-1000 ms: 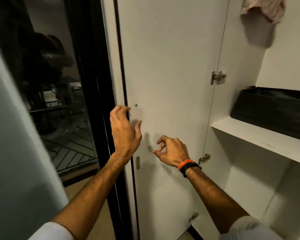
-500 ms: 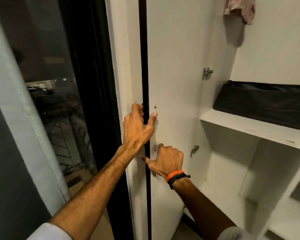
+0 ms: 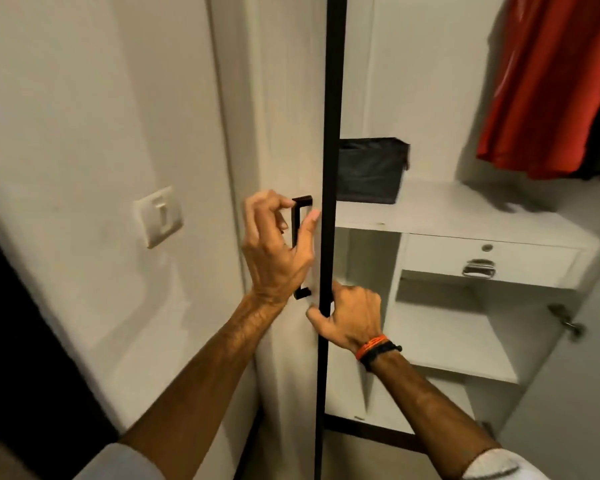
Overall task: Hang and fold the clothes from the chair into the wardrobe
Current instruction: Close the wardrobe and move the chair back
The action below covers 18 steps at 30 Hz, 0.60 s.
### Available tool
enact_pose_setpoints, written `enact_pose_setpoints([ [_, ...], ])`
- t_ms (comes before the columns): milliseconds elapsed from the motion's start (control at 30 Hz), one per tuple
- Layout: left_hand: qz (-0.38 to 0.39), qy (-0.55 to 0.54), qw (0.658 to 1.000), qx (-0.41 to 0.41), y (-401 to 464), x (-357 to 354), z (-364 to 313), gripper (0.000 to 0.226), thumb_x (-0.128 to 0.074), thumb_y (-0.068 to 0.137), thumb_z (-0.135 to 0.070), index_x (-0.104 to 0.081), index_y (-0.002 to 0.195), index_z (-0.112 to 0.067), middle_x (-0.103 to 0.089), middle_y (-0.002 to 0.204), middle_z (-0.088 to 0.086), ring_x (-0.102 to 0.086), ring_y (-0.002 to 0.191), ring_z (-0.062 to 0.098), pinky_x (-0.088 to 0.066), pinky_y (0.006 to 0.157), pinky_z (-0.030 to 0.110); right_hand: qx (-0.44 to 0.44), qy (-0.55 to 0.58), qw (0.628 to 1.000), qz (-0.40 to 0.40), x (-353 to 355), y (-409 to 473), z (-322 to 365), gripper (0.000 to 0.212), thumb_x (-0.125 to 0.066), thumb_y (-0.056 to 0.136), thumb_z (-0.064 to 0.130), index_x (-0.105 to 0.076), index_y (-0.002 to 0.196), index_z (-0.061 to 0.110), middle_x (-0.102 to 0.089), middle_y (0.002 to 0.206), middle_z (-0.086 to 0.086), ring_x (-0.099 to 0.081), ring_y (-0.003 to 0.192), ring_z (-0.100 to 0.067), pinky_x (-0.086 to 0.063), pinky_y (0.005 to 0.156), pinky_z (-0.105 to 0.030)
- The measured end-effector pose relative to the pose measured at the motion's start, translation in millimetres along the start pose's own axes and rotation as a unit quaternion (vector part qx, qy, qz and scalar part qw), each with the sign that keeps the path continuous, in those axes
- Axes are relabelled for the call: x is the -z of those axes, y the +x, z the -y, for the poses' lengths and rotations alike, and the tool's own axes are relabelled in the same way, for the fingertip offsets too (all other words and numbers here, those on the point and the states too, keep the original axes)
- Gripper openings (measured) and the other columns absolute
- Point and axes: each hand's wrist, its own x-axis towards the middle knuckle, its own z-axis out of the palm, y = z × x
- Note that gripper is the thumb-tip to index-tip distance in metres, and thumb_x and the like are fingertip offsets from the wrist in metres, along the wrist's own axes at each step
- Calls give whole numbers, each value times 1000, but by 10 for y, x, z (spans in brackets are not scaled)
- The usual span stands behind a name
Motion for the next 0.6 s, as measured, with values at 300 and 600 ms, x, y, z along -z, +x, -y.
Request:
enact_pose_setpoints([
  [300,212,-34,976,39,-82,-1539,-118,27,-43,101,-32,-43,110,-7,-62,76,5,-62,56,17,-56,51,36,-102,-29,991,87,202,437,-1409,55,-43,94,60,-56,125,16,-70,100,-7,-65,95,-29,-49,81,-37],
  [600,208,13,977,-49,-137,-2666,31,15,-30,99,-33,-28,106,-20,-48,60,1,-51,41,22,-47,40,29,-125,3,984,128,149,975,-2168,44,-43,101,49,-48,130,16,-67,112,-6,-62,105,-28,-47,89,-39],
])
